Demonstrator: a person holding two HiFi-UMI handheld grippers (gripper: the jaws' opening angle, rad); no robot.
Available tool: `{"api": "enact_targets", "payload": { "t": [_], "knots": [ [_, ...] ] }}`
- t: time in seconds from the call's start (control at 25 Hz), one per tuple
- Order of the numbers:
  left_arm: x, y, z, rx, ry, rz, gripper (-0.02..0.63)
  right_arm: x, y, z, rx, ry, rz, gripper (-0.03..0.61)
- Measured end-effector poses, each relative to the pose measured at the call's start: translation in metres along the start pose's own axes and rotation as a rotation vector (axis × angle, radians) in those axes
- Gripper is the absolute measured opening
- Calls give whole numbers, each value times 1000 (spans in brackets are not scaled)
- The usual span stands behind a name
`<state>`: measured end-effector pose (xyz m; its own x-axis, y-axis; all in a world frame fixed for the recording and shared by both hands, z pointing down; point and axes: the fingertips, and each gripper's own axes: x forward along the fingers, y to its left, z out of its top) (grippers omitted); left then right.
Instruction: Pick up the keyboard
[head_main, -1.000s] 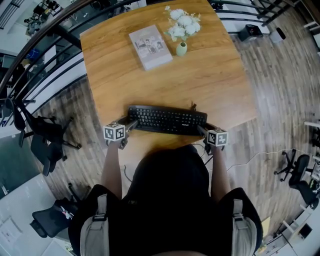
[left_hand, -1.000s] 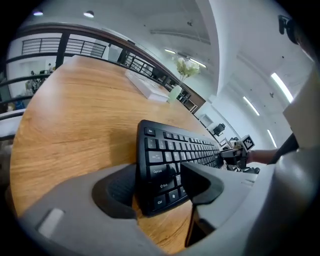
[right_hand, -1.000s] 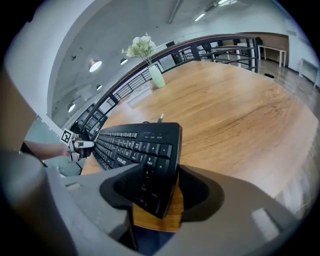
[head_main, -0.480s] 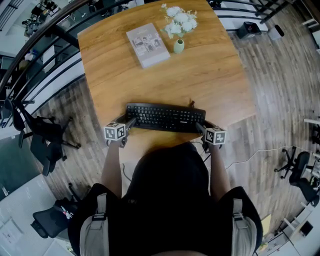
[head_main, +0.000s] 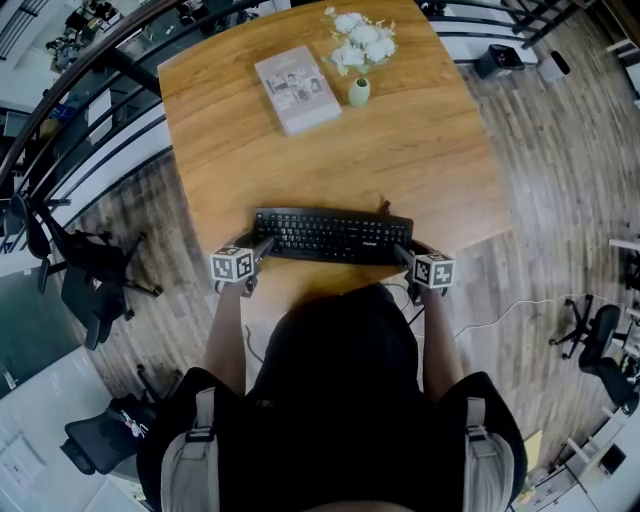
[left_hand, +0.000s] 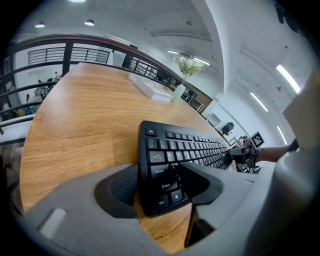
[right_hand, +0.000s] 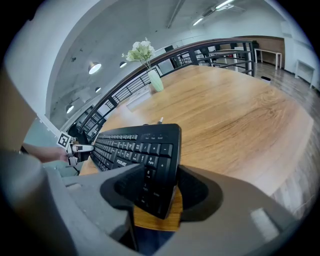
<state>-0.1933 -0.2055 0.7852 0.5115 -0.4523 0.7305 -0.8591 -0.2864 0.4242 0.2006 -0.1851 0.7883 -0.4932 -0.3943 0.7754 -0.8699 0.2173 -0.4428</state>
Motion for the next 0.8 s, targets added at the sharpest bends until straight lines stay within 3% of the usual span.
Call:
{"api": "enact_targets", "payload": {
  "t": [0.4, 0.8],
  "knots": [
    [-18, -3, 16, -3, -77, 7, 264, -9, 11, 12, 0, -46, 23, 206],
    [-63, -17, 65, 56, -251, 24, 264, -39, 39, 64, -93, -176, 40, 206]
  ]
}}
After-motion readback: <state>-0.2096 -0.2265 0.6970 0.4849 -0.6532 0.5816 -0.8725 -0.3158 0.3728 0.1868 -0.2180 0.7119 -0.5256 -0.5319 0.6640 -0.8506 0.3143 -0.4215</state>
